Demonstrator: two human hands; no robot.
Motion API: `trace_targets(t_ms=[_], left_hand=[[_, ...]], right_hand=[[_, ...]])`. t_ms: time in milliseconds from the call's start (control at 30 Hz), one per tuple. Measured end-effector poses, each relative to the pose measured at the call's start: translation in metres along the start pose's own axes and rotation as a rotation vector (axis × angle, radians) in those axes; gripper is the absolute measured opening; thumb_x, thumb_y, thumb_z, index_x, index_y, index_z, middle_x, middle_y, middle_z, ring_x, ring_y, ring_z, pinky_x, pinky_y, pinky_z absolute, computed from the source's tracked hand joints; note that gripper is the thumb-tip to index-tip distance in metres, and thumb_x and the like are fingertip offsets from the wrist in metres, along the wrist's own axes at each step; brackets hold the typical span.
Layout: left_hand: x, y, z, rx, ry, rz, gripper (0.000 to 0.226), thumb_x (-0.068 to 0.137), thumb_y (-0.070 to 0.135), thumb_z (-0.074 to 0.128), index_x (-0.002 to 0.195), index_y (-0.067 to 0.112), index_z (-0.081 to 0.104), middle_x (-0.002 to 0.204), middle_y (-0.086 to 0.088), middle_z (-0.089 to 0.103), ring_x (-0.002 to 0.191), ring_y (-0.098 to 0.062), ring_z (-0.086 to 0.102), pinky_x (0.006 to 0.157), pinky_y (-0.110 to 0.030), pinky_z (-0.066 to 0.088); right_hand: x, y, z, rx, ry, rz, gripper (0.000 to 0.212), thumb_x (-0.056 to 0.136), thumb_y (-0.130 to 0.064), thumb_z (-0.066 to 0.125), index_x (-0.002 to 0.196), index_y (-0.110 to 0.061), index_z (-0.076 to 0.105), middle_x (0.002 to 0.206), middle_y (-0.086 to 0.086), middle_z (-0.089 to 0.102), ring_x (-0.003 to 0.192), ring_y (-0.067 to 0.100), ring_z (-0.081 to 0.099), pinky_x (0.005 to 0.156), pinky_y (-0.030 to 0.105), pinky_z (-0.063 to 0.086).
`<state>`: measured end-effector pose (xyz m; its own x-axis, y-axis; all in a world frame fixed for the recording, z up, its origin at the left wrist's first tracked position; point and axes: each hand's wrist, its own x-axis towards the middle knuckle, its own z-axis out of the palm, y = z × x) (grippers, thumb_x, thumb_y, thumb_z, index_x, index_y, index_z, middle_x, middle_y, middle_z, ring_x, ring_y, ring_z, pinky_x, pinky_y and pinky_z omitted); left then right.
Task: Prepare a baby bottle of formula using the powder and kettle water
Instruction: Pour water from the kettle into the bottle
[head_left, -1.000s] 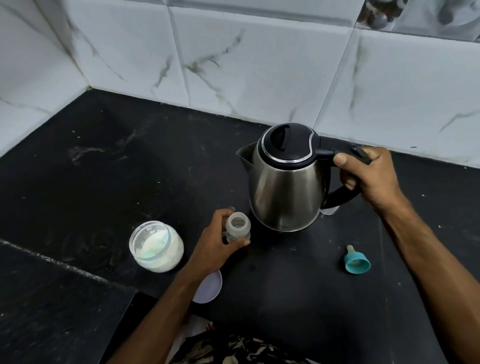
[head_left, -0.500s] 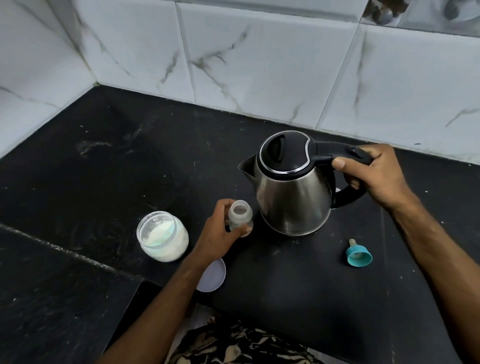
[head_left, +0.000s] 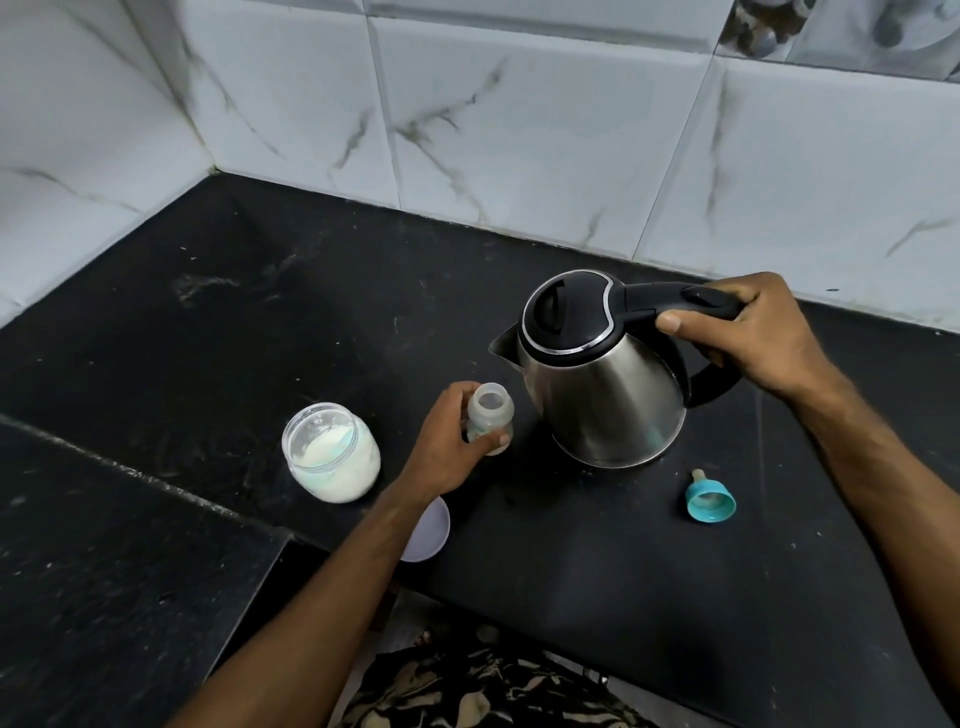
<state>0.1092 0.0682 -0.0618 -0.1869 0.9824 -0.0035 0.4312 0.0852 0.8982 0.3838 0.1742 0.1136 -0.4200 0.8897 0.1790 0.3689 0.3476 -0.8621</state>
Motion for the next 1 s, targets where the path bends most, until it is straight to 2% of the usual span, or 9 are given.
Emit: trace_targets(t_ms=[67, 133, 233, 333, 400, 433, 533, 700, 1000], left_hand=[[0.000, 0.000, 0.000, 0.011, -0.005, -0.004, 0.059, 0.078, 0.021, 0.083, 0.128, 0.019, 0.050, 0.127, 0.003, 0.058, 0.117, -0.010, 0.057, 0.102, -0.032, 0.049], [-0.001, 0.001, 0.000, 0.017, -0.001, 0.000, 0.059, 0.079, 0.021, 0.083, 0.128, 0.020, 0.050, 0.127, 0.003, 0.058, 0.117, -0.011, 0.057, 0.103, -0.036, 0.049], [-0.002, 0.002, 0.000, 0.016, 0.003, 0.012, 0.057, 0.079, 0.024, 0.082, 0.127, 0.022, 0.051, 0.126, 0.004, 0.059, 0.116, -0.012, 0.058, 0.102, -0.040, 0.050], [-0.003, 0.002, 0.000, 0.003, 0.017, 0.016, 0.056, 0.079, 0.025, 0.083, 0.124, 0.024, 0.052, 0.124, 0.004, 0.060, 0.115, -0.012, 0.059, 0.101, -0.042, 0.051], [-0.004, 0.002, 0.000, 0.004, 0.019, 0.020, 0.056, 0.079, 0.024, 0.083, 0.124, 0.025, 0.051, 0.125, 0.004, 0.059, 0.115, -0.013, 0.059, 0.101, -0.043, 0.050], [-0.004, 0.003, 0.001, 0.004, 0.022, 0.024, 0.055, 0.079, 0.022, 0.083, 0.124, 0.025, 0.051, 0.124, 0.004, 0.059, 0.115, -0.013, 0.059, 0.101, -0.043, 0.050], [-0.005, 0.004, 0.001, -0.007, 0.030, 0.034, 0.054, 0.079, 0.020, 0.083, 0.122, 0.026, 0.051, 0.123, 0.004, 0.060, 0.113, -0.013, 0.059, 0.101, -0.043, 0.051], [-0.006, 0.003, 0.002, -0.021, 0.033, 0.025, 0.054, 0.078, 0.023, 0.082, 0.123, 0.025, 0.052, 0.122, 0.004, 0.061, 0.113, -0.013, 0.060, 0.100, -0.043, 0.051], [-0.004, 0.003, 0.001, -0.016, 0.028, 0.020, 0.055, 0.078, 0.021, 0.083, 0.123, 0.025, 0.053, 0.123, 0.005, 0.061, 0.111, -0.011, 0.060, 0.098, -0.034, 0.051]], right_hand=[[0.000, -0.003, -0.002, -0.014, -0.014, 0.007, 0.049, 0.067, -0.051, 0.084, 0.046, -0.021, 0.052, 0.043, -0.007, 0.035, 0.044, 0.009, 0.031, 0.045, 0.024, 0.027], [-0.001, -0.005, -0.002, -0.025, -0.017, 0.006, 0.042, 0.068, -0.046, 0.081, 0.043, -0.027, 0.053, 0.042, -0.009, 0.034, 0.044, 0.009, 0.030, 0.048, 0.026, 0.027], [0.000, -0.006, -0.003, -0.041, -0.025, 0.027, 0.041, 0.065, -0.048, 0.080, 0.042, -0.028, 0.053, 0.042, -0.010, 0.033, 0.044, 0.008, 0.029, 0.046, 0.024, 0.026], [0.001, -0.008, -0.004, -0.068, -0.043, 0.018, 0.048, 0.063, -0.053, 0.086, 0.046, -0.023, 0.052, 0.043, -0.010, 0.033, 0.045, 0.008, 0.029, 0.045, 0.022, 0.025], [0.002, -0.009, -0.004, -0.077, -0.056, -0.010, 0.037, 0.068, -0.041, 0.084, 0.054, -0.016, 0.060, 0.039, -0.011, 0.035, 0.041, 0.004, 0.031, 0.043, 0.016, 0.026], [0.002, -0.010, -0.003, -0.087, -0.066, -0.016, 0.035, 0.072, -0.033, 0.083, 0.062, -0.004, 0.064, 0.038, -0.011, 0.036, 0.039, 0.003, 0.033, 0.042, 0.013, 0.027], [0.004, -0.010, -0.003, -0.121, -0.078, -0.029, 0.038, 0.076, -0.024, 0.082, 0.073, 0.010, 0.065, 0.037, -0.012, 0.038, 0.037, 0.004, 0.035, 0.042, 0.011, 0.028], [0.008, -0.014, -0.001, -0.155, -0.096, -0.050, 0.033, 0.075, -0.025, 0.083, 0.070, 0.004, 0.067, 0.037, -0.011, 0.043, 0.038, 0.003, 0.040, 0.043, 0.009, 0.028], [0.014, -0.013, 0.000, -0.201, -0.100, -0.030, 0.043, 0.067, -0.040, 0.084, 0.070, 0.000, 0.070, 0.042, -0.012, 0.046, 0.042, 0.002, 0.040, 0.045, 0.014, 0.031]])
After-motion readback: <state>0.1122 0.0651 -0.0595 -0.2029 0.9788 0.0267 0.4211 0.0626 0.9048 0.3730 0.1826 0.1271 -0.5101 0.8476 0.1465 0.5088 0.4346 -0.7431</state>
